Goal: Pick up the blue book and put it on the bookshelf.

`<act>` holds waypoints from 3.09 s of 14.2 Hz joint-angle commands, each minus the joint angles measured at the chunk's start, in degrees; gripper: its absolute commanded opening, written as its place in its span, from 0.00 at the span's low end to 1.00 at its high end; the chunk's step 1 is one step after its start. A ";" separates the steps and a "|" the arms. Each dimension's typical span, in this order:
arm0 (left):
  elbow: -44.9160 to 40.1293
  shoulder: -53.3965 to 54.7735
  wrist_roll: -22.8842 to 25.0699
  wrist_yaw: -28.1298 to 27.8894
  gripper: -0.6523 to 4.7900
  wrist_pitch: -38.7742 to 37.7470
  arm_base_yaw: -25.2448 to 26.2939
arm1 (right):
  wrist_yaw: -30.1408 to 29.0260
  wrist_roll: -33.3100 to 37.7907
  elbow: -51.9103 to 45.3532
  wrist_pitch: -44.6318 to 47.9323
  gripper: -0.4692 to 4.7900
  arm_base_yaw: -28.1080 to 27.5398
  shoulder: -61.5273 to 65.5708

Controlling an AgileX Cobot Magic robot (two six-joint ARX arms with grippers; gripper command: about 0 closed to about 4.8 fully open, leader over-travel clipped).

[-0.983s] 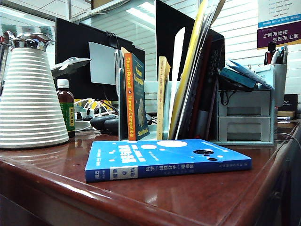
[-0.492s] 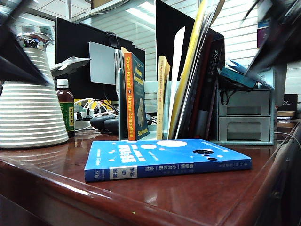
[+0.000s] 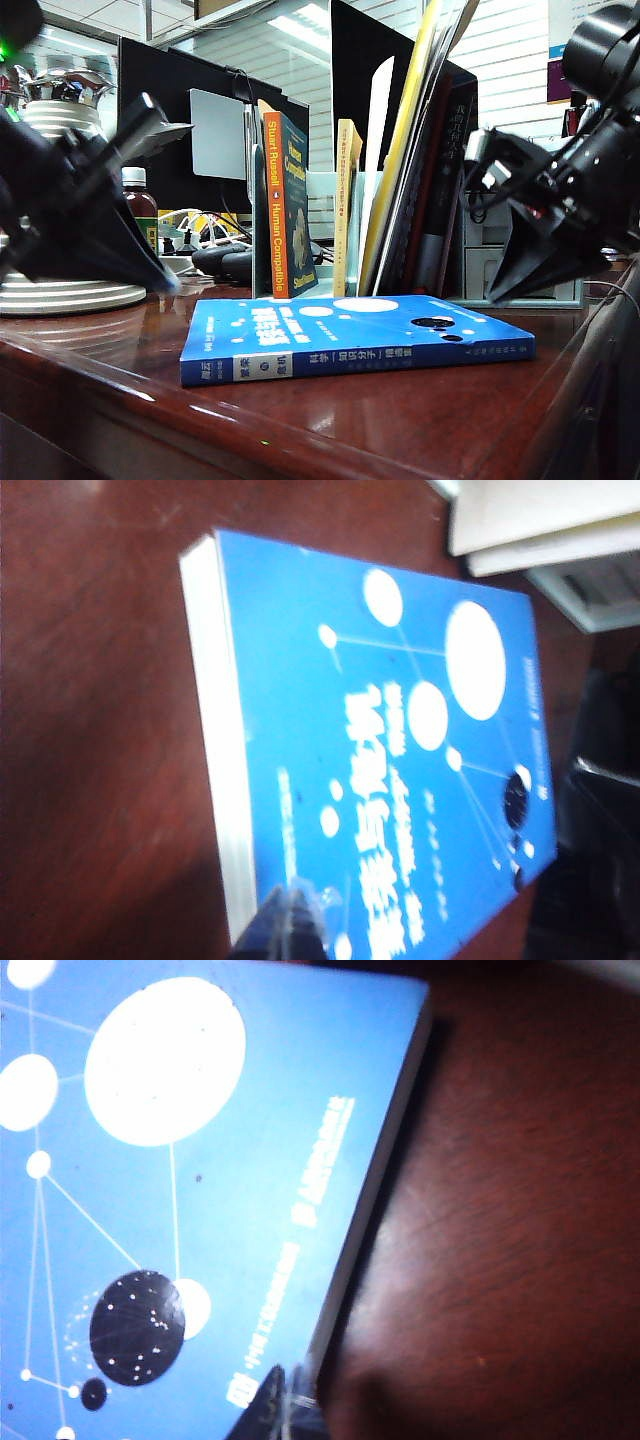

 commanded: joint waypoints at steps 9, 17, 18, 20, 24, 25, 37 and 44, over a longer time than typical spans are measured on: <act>0.79 8.96 -15.26 -6.32 0.11 3.69 -0.61 | 5.33 0.90 0.17 -2.36 0.09 0.11 0.90; 0.83 9.25 -11.82 -2.29 0.11 12.83 -0.81 | -13.97 0.50 0.17 -8.90 0.09 1.11 1.86; 0.83 9.25 -10.71 -2.67 0.11 14.21 -0.81 | -16.79 0.42 0.17 -8.96 0.09 1.68 1.84; 0.83 9.25 -7.26 -4.87 0.11 17.86 -0.81 | -21.92 0.39 0.20 -9.05 0.09 3.32 1.84; 1.16 9.09 -0.61 -10.40 0.11 20.22 -0.72 | -19.89 0.26 0.22 -8.68 0.09 5.77 1.55; 1.16 8.98 -0.22 -12.35 0.11 20.17 -0.72 | -15.04 0.26 0.22 -8.79 0.09 5.40 0.74; 1.16 -6.75 -17.22 -2.14 0.11 -10.91 -0.92 | 2.67 -0.15 0.28 21.09 0.09 4.66 11.96; 1.11 -6.69 -19.85 2.62 1.00 -14.29 -0.92 | -1.68 -0.24 1.44 18.21 0.09 4.72 11.80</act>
